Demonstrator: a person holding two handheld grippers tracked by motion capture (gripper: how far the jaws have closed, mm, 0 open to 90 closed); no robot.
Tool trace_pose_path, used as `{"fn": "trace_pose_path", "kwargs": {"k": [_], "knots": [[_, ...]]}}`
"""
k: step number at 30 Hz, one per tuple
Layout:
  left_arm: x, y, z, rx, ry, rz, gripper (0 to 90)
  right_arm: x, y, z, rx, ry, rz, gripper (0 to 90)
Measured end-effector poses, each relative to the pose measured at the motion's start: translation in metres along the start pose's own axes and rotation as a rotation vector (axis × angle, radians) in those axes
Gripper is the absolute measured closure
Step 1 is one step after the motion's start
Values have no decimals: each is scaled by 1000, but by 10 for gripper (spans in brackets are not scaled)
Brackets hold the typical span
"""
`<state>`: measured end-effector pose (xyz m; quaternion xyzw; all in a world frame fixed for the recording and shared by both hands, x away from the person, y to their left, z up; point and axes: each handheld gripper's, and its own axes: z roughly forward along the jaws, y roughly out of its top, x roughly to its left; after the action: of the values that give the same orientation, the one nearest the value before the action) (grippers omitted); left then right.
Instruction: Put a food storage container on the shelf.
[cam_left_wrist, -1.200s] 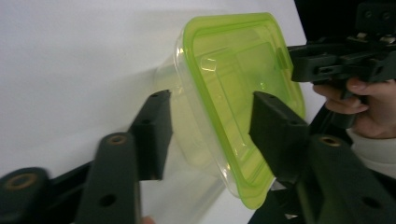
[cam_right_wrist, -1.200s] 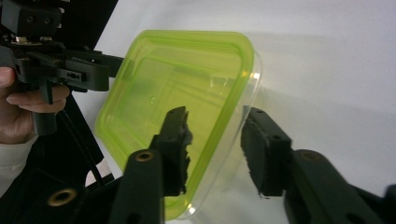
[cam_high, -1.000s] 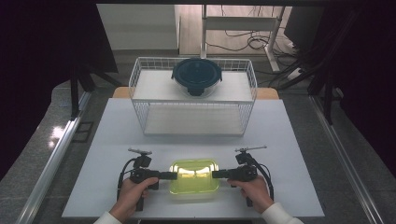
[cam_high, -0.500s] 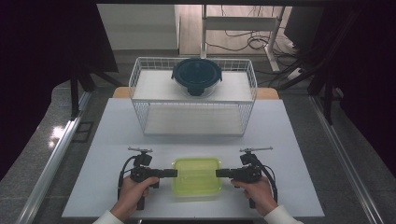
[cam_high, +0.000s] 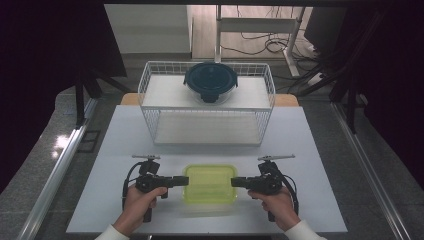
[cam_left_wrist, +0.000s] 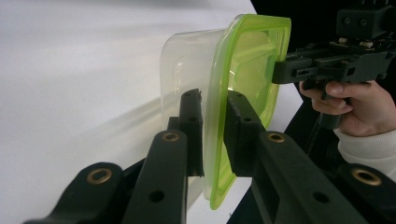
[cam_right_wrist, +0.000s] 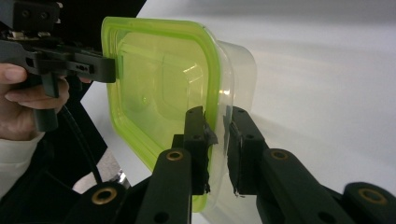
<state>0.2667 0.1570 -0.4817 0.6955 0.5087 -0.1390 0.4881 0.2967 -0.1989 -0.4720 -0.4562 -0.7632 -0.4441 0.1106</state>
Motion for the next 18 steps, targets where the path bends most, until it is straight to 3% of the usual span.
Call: {"fn": "trace_pose_path", "kwargs": {"k": [7, 18], "knots": [[-7, 7, -4, -15, 13, 23, 790, 9, 9, -5, -14, -27, -57, 780], [-18, 23, -12, -33, 21, 42, 792, 16, 25, -16, -44, -20, -74, 783]]}}
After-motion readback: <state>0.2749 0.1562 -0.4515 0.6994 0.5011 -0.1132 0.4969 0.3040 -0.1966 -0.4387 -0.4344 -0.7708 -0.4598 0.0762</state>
